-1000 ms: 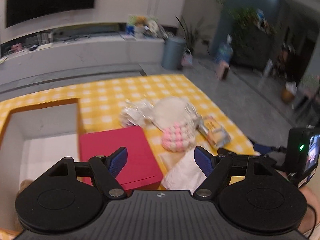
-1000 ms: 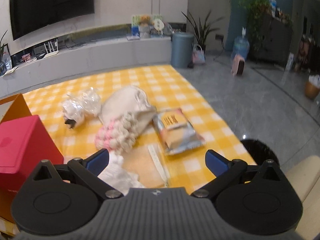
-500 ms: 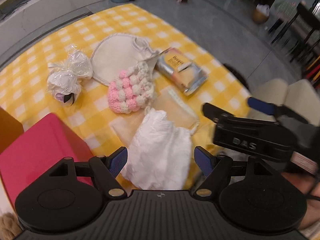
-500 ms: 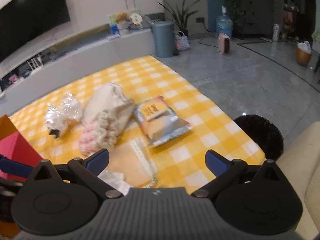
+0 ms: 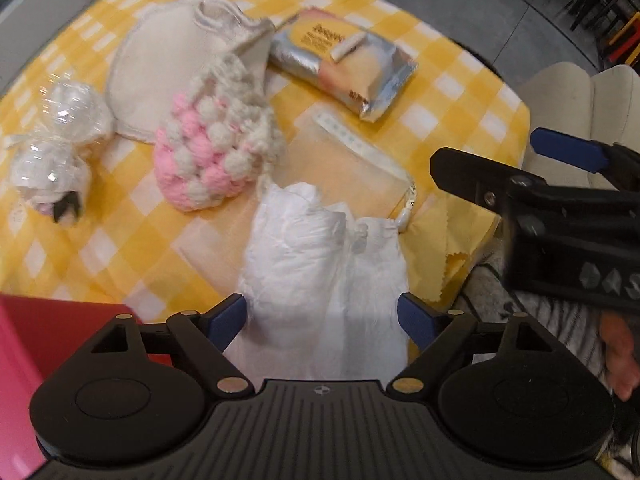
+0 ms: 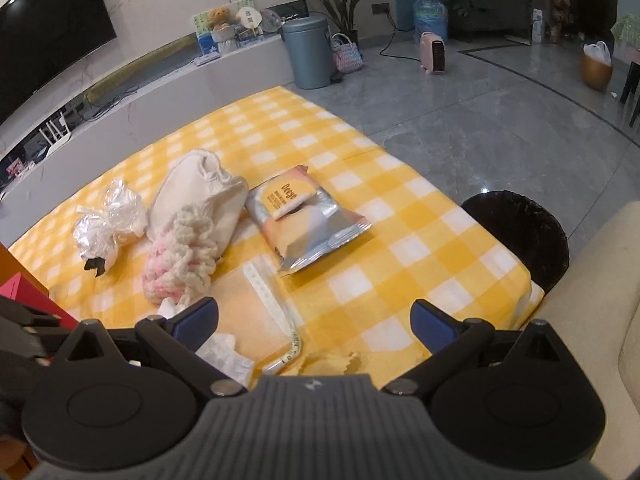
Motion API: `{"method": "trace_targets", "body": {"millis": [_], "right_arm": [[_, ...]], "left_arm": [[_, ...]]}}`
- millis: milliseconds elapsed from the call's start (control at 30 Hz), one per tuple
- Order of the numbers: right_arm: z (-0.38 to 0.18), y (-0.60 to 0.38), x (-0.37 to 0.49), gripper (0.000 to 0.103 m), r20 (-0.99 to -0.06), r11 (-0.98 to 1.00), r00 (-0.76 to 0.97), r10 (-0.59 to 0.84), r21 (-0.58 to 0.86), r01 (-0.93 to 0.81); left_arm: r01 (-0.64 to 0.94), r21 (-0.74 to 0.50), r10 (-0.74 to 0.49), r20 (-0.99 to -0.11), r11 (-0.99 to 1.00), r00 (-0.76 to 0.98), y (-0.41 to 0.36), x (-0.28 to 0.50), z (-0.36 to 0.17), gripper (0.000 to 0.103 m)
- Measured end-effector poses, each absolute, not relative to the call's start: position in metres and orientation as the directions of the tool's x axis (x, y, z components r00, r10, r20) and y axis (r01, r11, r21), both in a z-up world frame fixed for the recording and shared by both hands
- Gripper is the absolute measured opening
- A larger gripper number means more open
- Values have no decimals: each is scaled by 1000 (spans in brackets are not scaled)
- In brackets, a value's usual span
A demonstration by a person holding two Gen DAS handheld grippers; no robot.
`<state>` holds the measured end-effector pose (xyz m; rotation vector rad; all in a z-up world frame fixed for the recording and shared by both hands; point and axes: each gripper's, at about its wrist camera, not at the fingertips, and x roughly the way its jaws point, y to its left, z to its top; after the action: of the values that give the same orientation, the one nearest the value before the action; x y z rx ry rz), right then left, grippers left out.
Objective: Organize soft objects
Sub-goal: 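Close the left gripper on the white cloth and lift it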
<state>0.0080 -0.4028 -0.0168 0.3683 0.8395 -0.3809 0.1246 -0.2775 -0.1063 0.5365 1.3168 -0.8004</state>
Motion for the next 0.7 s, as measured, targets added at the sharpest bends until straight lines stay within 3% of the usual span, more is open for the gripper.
{"method": "trace_targets", "body": {"millis": [367,433,500,700], "right_arm": [[-20,-407,8,100,-781,864,604,-156,189,467],[-20,-407,8,100,-783,864,602,-155,188,467],[-20,-407,8,100,-782,864,603,-154,189,466],[-22,-410,10,100,-788,859,597,-148,197,473]], "left_arm": [[795,-4,-166,-978,606,122,-290,124,-127,101],[800,4,-167,-977,600,130,-290,121,-125,92],[805,-2,-183,-974,593,133,-292,118,-122,67],[852,52,-178,-970,521,168,-297,105,-113,24]]}}
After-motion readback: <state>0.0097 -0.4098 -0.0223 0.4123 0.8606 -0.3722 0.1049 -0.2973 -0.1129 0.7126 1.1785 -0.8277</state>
